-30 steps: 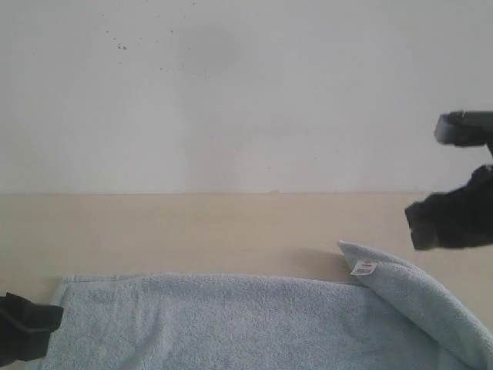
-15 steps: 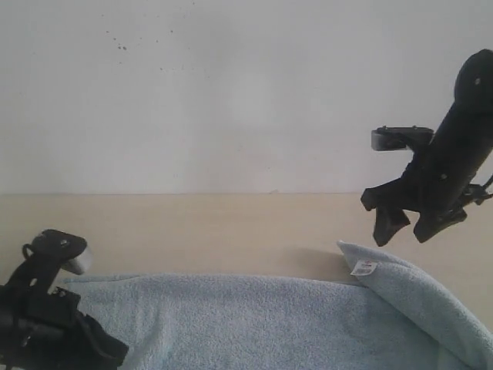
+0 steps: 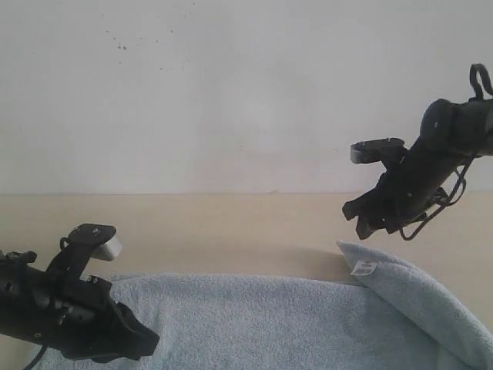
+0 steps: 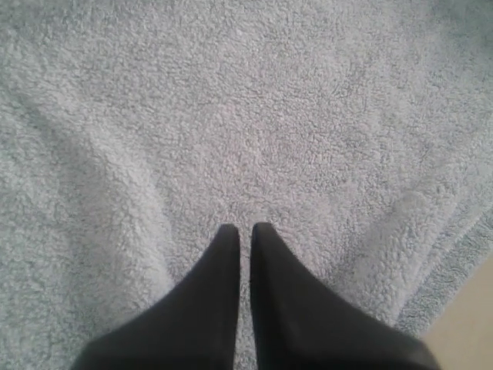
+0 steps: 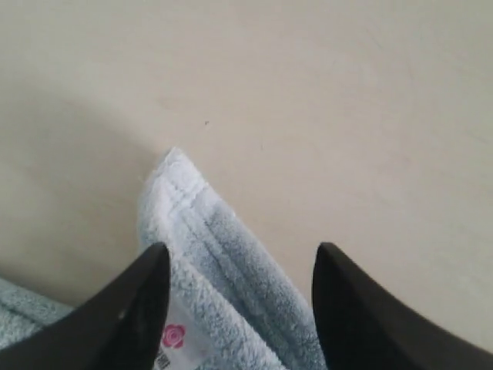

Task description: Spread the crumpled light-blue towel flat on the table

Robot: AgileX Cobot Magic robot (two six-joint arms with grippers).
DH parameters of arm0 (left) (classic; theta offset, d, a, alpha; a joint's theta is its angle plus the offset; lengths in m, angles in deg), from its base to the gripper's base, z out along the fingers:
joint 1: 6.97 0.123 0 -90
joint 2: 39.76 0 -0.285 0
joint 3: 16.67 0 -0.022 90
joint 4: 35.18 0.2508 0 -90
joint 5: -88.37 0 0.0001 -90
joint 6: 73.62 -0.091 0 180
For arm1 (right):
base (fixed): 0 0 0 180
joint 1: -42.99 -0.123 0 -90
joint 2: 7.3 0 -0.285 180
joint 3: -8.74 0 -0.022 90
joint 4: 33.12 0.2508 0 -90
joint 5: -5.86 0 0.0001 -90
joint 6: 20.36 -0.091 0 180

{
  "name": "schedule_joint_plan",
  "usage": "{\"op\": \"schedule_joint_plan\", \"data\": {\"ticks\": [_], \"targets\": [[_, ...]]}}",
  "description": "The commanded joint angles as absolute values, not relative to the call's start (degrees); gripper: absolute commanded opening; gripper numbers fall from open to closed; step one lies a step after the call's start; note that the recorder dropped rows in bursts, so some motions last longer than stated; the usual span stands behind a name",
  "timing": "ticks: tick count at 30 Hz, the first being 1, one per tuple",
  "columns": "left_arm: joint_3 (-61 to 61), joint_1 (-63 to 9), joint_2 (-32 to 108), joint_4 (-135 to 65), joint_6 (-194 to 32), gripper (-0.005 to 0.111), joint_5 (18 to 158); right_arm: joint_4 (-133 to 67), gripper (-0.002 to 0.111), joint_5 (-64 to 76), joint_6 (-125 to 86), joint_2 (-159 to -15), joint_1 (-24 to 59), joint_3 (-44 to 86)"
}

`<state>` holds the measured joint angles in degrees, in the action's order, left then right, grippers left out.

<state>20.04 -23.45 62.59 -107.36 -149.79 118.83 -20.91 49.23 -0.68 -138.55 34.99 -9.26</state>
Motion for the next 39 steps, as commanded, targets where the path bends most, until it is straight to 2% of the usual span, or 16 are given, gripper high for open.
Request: {"op": "schedule_joint_plan", "data": {"ticks": [1, 6, 16, 18, 22, 32, 39], "targets": [[19.66, -23.71, 63.9, -108.37, -150.16, 0.005, 119.53, -19.27, 0.052, 48.38, 1.47, -139.79, 35.01, -9.61], [19.66, -23.71, 63.91, -109.26, -150.4, 0.005, 119.53, -9.52, 0.052, 50.24, 9.84, -140.22, 34.44, -9.61], [19.66, -23.71, 63.91, -109.26, -150.39, 0.005, 120.09, -19.96, 0.051, 50.52, 2.27, -141.56, 32.68, -9.61], [19.66, -23.71, 63.91, -109.26, -150.39, 0.005, 120.09, -23.83, 0.04, 52.71, 1.35, -141.56, 32.68, -9.61], [19.66, -23.61, 63.91, -108.75, -150.39, 0.005, 120.67, -31.02, 0.0, 57.49, 0.63, -141.56, 32.68, -9.61], [19.66, -23.61, 63.91, -104.35, -153.61, 0.005, 119.47, -43.5, 0.0, 60.2, -14.49, -135.64, 34.47, -9.61], [19.66, -23.61, 63.91, -105.11, -154.01, 0.005, 118.74, -52.97, 0.0, 72.6, -16.38, -136.25, 41.5, -8.09]]}}
